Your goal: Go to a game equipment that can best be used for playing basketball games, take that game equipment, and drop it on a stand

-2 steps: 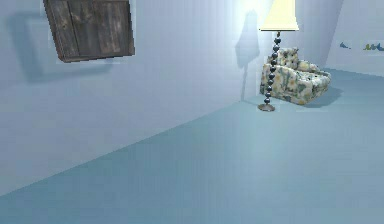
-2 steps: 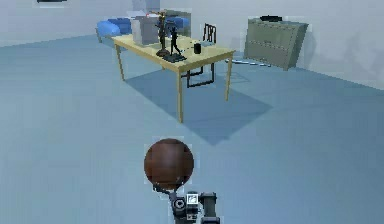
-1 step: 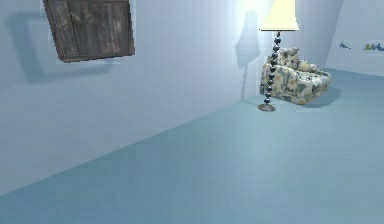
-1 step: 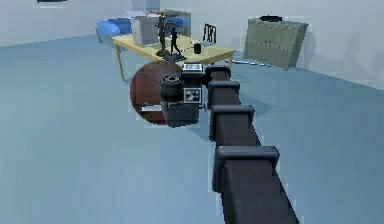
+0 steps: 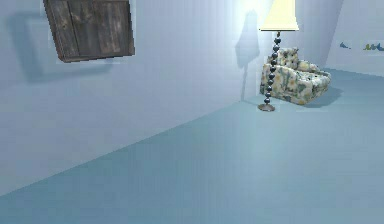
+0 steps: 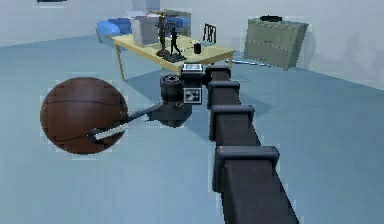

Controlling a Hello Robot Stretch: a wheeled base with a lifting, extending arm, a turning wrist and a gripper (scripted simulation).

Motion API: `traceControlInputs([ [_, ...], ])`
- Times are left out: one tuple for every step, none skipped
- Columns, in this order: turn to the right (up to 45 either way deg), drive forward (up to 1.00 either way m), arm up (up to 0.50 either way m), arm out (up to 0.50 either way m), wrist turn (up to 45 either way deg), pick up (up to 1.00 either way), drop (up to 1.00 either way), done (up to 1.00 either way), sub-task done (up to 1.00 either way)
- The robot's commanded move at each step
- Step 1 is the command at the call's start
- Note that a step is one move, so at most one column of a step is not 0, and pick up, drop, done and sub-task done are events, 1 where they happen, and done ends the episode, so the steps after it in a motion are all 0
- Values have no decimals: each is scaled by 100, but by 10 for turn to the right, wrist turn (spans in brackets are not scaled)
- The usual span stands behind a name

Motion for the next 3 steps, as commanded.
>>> traceControlInputs([
  [0,0,0,0,-450,0,0,0,0],
  [0,0,0,0,-210,0,0,0,0],
  [0,0,0,-22,0,0,0,0,0],
])
